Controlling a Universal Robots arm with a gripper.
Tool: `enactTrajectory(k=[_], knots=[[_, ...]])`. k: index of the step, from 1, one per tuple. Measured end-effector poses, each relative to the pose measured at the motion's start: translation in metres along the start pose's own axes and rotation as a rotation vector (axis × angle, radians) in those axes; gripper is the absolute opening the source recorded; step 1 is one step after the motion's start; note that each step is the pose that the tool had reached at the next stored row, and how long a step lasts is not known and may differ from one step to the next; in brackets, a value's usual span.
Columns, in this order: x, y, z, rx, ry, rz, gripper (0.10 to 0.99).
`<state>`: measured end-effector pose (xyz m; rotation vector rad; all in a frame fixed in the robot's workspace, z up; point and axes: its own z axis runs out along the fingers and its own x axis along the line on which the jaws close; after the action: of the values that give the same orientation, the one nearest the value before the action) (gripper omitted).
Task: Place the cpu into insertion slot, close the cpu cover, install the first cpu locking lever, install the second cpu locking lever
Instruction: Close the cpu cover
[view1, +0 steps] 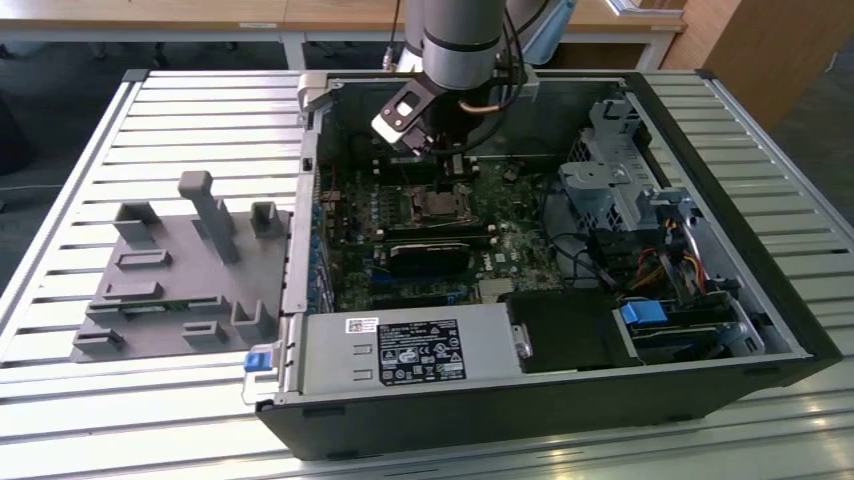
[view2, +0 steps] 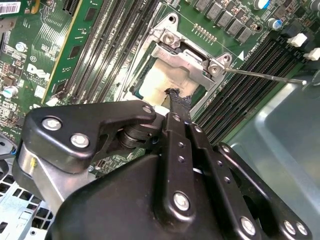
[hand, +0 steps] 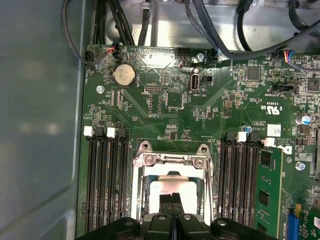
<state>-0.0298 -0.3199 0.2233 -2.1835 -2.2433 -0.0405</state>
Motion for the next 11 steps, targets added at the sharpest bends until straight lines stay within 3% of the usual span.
enactTrajectory(k=[5, 11], knots=[[0.0001, -0.0016, 0.0015, 0.0, 0.0001, 0.0, 0.106], [0.0001, -0.0093, 0.0043, 0.0, 0.0, 0.0, 0.106]])
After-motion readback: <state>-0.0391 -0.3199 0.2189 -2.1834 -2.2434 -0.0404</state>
